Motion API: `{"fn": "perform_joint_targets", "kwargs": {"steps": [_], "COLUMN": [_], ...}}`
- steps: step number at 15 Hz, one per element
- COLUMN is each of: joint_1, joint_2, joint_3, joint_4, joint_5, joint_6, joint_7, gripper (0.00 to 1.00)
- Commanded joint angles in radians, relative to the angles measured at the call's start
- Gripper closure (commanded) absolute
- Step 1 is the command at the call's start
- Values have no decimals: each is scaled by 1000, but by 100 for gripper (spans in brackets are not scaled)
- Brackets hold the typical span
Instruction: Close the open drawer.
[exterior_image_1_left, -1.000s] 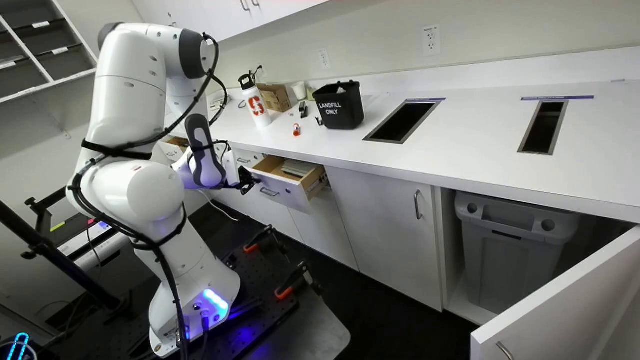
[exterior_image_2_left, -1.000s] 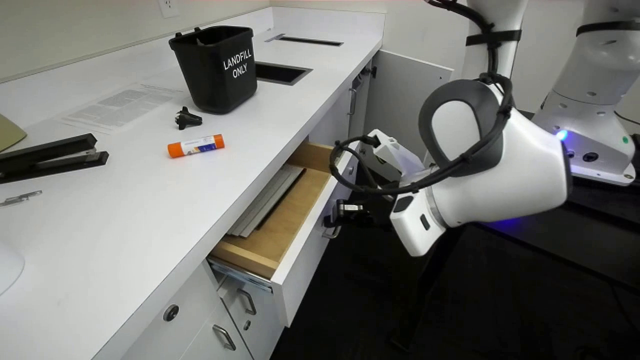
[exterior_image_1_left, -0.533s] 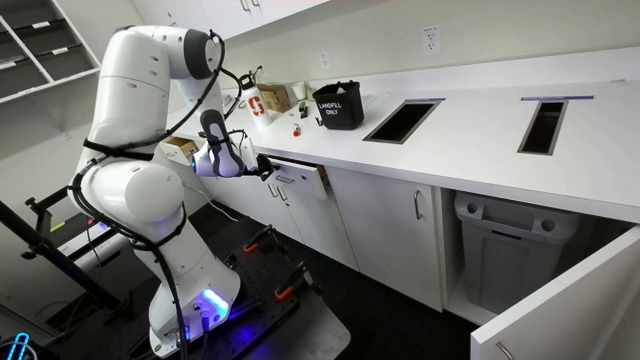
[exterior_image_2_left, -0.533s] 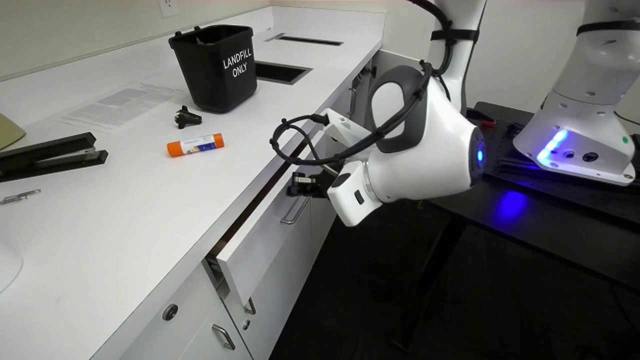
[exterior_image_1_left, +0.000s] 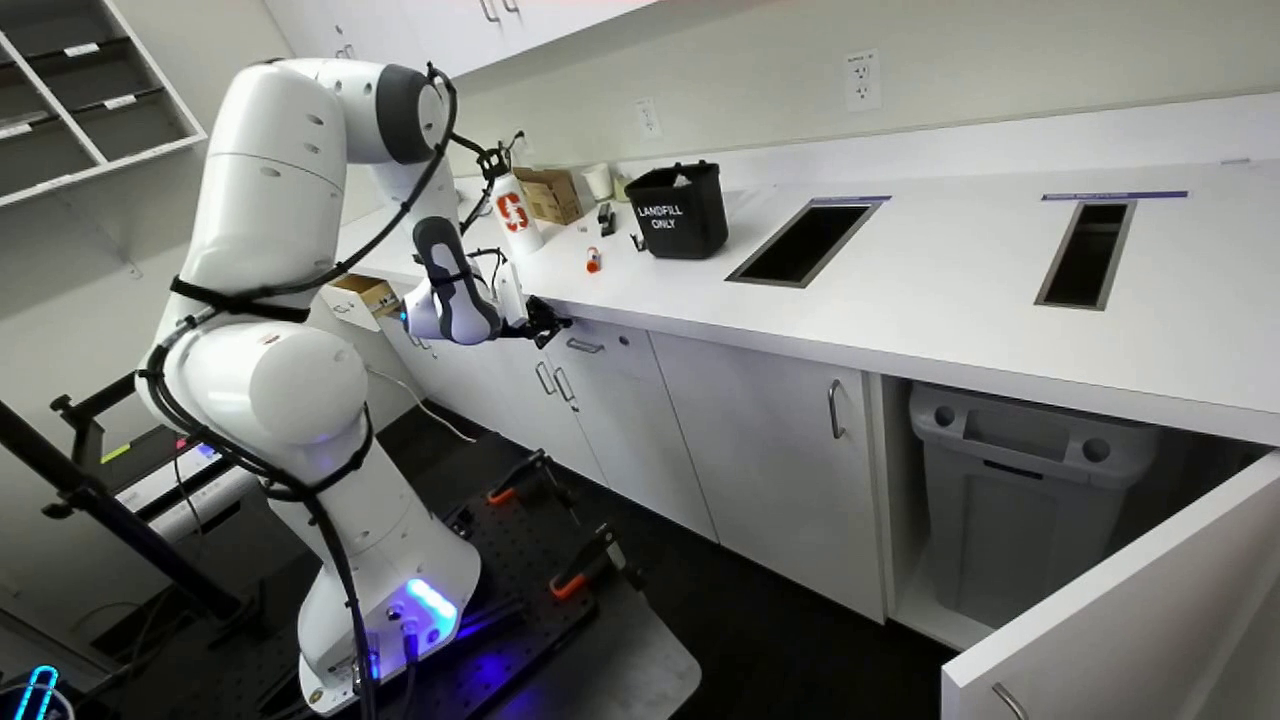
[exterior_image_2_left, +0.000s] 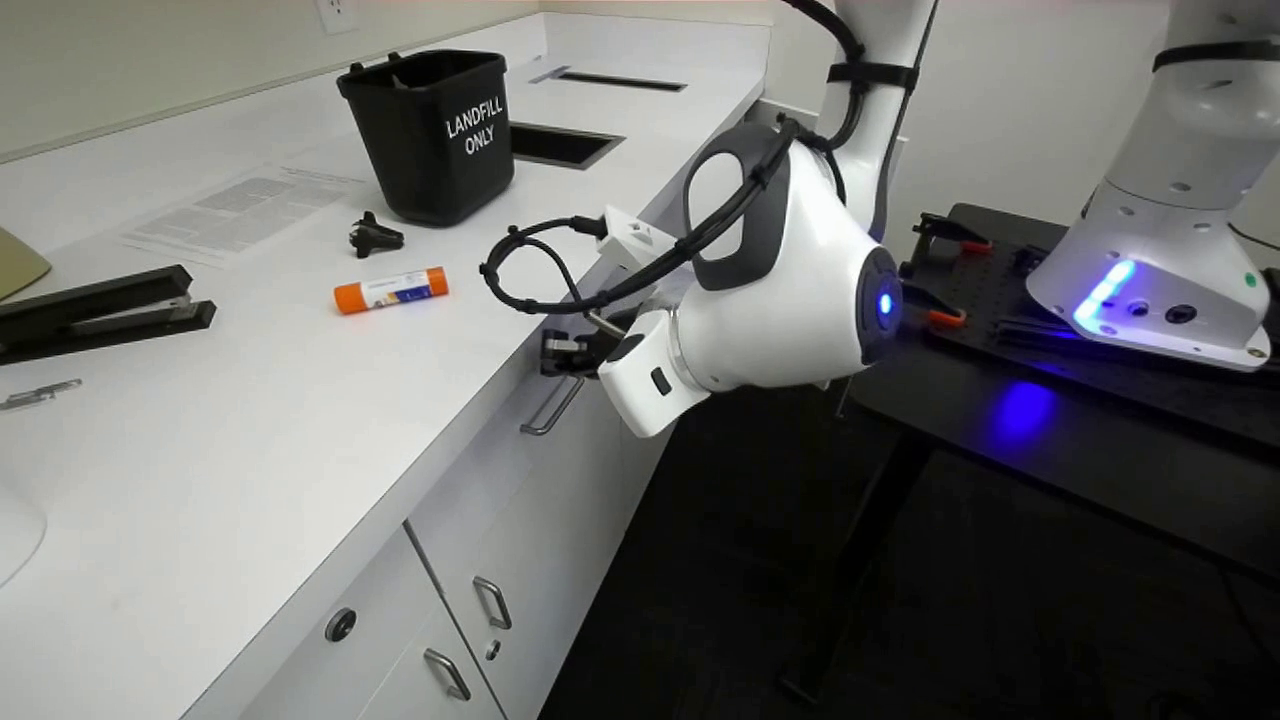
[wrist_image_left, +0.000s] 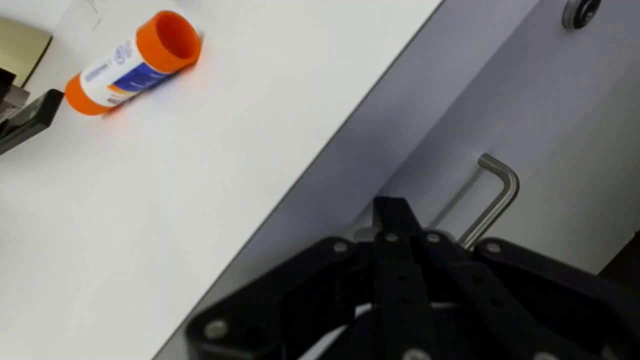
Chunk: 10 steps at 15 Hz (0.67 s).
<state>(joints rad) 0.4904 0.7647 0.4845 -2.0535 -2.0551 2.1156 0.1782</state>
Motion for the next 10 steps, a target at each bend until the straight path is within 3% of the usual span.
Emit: {"fn": "perform_joint_targets", "kwargs": {"steps": [1,6,10], "joint_1": [1,11,15], "joint_2": [-139,-339,-471], "joint_3": [64,197,272], "joint_4": [-122,-269,-338], "joint_5": [136,502,665], "joint_6": [2,-32,5], "joint_7": [16,35,48], "gripper": [100,100,100]}}
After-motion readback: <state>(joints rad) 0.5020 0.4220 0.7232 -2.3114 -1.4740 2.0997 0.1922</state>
